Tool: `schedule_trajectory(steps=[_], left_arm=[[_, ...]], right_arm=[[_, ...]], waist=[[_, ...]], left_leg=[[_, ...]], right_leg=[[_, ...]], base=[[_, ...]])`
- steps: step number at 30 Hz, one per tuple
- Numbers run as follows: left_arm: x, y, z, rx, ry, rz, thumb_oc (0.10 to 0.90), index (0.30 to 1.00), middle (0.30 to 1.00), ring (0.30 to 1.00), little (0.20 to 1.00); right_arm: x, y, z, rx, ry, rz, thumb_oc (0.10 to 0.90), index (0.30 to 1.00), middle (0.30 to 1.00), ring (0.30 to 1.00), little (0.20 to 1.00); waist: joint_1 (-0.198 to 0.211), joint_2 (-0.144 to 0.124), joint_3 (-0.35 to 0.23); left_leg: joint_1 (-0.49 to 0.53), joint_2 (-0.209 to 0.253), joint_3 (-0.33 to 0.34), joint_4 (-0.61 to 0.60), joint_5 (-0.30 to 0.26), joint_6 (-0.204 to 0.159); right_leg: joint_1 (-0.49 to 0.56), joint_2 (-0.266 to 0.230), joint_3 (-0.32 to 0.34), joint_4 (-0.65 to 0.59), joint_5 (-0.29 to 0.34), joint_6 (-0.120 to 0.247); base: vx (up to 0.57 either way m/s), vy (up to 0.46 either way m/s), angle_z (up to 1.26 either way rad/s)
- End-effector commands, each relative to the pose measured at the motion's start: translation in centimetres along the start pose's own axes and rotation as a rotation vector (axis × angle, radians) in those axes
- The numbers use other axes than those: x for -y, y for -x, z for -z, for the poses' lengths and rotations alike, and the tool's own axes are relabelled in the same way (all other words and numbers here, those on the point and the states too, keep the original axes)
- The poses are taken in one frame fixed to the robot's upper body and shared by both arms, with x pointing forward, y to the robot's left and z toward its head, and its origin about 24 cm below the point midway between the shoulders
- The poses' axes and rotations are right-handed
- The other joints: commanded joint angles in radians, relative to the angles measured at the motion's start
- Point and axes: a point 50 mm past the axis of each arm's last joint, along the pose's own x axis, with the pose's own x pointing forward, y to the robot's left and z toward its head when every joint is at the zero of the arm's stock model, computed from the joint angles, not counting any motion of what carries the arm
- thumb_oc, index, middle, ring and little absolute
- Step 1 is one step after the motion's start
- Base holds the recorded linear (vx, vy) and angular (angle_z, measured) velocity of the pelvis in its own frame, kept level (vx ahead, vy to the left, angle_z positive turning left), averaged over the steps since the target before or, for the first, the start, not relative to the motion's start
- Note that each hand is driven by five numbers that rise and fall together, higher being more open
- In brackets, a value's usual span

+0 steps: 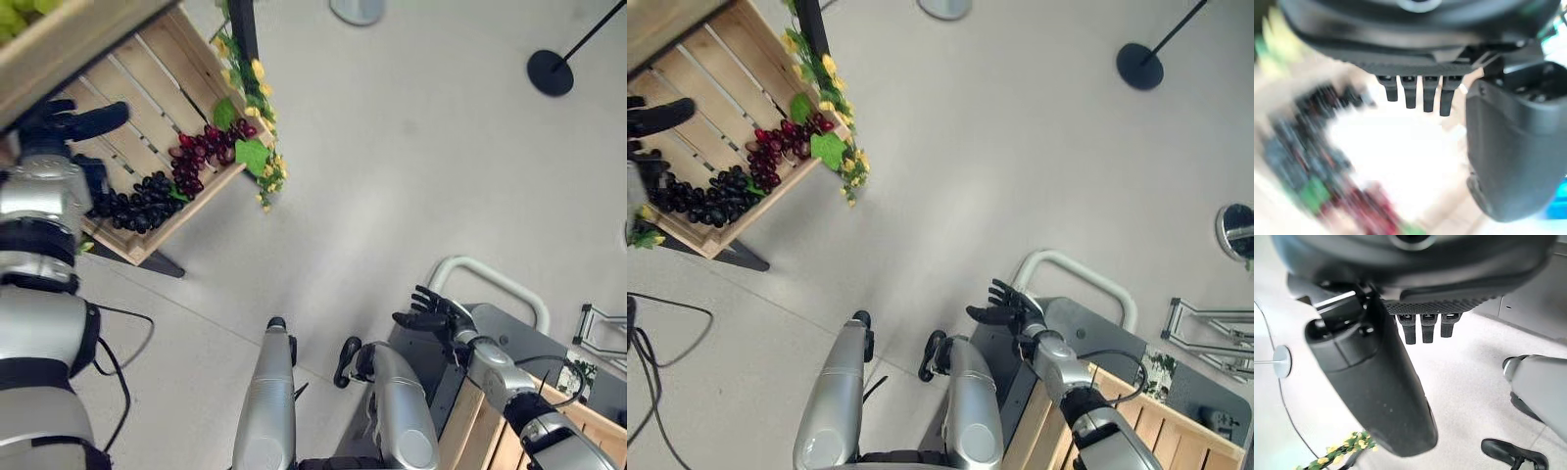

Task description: Pick up the fruits from the basket on one side to the basket on the other side

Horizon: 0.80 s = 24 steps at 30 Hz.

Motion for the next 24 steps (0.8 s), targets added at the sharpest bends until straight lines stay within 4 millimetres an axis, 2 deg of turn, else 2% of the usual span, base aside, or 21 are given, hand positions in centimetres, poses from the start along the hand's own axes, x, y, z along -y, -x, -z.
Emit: schedule_trajectory(steps=[1,3,4,5,9,11,18,20,21,24], left_arm=[[3.0,1.6,-3.4,0.281,0.378,0.219,0.8,0.9,0.9,0.9,0.9],[4.3,2.4,-1.6,0.272,0.484,0.323,0.8,0.9,0.9,0.9,0.9],[4.8,2.8,-0.6,0.268,0.518,0.368,0.8,0.9,0.9,0.9,0.9],[5.7,3.4,0.5,0.252,0.563,0.431,0.8,0.9,0.9,0.9,0.9],[7.5,4.8,3.4,0.185,0.666,0.553,0.8,0.9,0.9,0.9,0.9],[8.3,5.8,5.9,0.117,0.732,0.597,0.8,0.9,0.9,0.9,0.9],[9.4,7.8,9.8,0.012,0.832,0.653,0.8,0.9,0.9,0.9,0.9],[10.2,9.1,11.5,-0.027,0.86,0.679,0.8,0.9,0.9,0.9,0.9],[10.3,9.2,11.6,-0.029,0.86,0.68,0.8,0.9,0.9,0.9,0.9],[11.5,11.4,13.3,-0.063,0.861,0.721,0.8,0.9,0.9,0.9,0.9]], right_arm=[[0.7,0.1,-2.8,0.162,-0.058,0.021,0.8,0.9,0.9,0.9,0.9],[0.5,0.1,-2.8,0.159,-0.063,0.023,0.8,0.9,0.9,0.9,0.9],[0.4,0.0,-2.9,0.155,-0.065,0.025,0.8,0.9,0.9,0.9,0.9],[0.4,0.0,-2.9,0.15,-0.065,0.031,0.8,0.9,0.9,0.9,0.9],[0.5,0.1,-2.9,0.133,-0.065,0.042,0.8,0.9,0.9,0.9,0.9],[0.7,0.3,-2.3,0.116,-0.059,0.049,0.8,0.9,0.9,0.9,0.9],[0.9,0.9,-0.9,0.082,-0.059,0.066,0.8,0.9,0.9,0.9,0.9],[1.2,1.3,0.3,0.061,-0.072,0.08,0.8,0.9,0.9,0.9,0.9],[1.2,1.3,0.4,0.062,-0.073,0.081,0.8,0.9,0.9,0.9,0.9],[1.2,1.9,1.6,0.054,-0.115,0.095,0.8,0.9,0.9,0.9,0.9]], waist=[[0.019,0.032,-0.018],[0.021,0.035,-0.027],[0.023,0.039,-0.032],[0.022,0.044,-0.042],[0.015,0.06,-0.069],[0.005,0.072,-0.097],[-0.012,0.09,-0.156],[-0.018,0.095,-0.194],[-0.018,0.096,-0.199],[-0.025,0.094,-0.241]], left_leg=[[0.137,0.013,0.091,-0.141,0.02,0.066],[0.157,0.011,0.091,-0.142,0.013,0.066],[0.158,0.013,0.098,-0.15,0.038,0.071],[0.172,0.011,0.099,-0.153,0.035,0.071],[0.211,0.006,0.106,-0.153,0.023,0.073],[0.252,0.008,0.115,-0.162,0.017,0.073],[0.351,0.017,0.131,-0.229,0.028,0.065],[0.415,0.025,0.137,-0.306,0.053,0.055],[0.417,0.026,0.137,-0.316,0.06,0.054],[0.475,0.036,0.136,-0.412,0.105,0.036]], right_leg=[[0.061,0.002,0.048,-0.042,0.133,-0.009],[0.079,-0.003,0.048,-0.046,0.131,-0.011],[0.081,-0.008,0.04,-0.056,0.151,-0.023],[0.094,-0.011,0.041,-0.06,0.15,-0.024],[0.125,-0.021,0.052,-0.069,0.145,-0.027],[0.158,-0.028,0.062,-0.084,0.142,-0.024],[0.243,-0.036,0.073,-0.152,0.15,-0.009],[0.3,-0.026,0.078,-0.226,0.169,0.005],[0.301,-0.024,0.077,-0.236,0.176,0.005],[0.356,-0.001,0.085,-0.344,0.21,0.016]], base=[[0.03,-0.022,-0.05],[0.04,-0.005,-0.1],[0.0,0.021,-0.13],[0.0,0.033,-0.11],[0.07,0.036,-0.12],[0.11,0.048,-0.16],[0.11,0.014,-0.14],[0.19,-0.037,-0.12],[0.15,-0.062,-0.09],[0.13,-0.106,-0.15]])
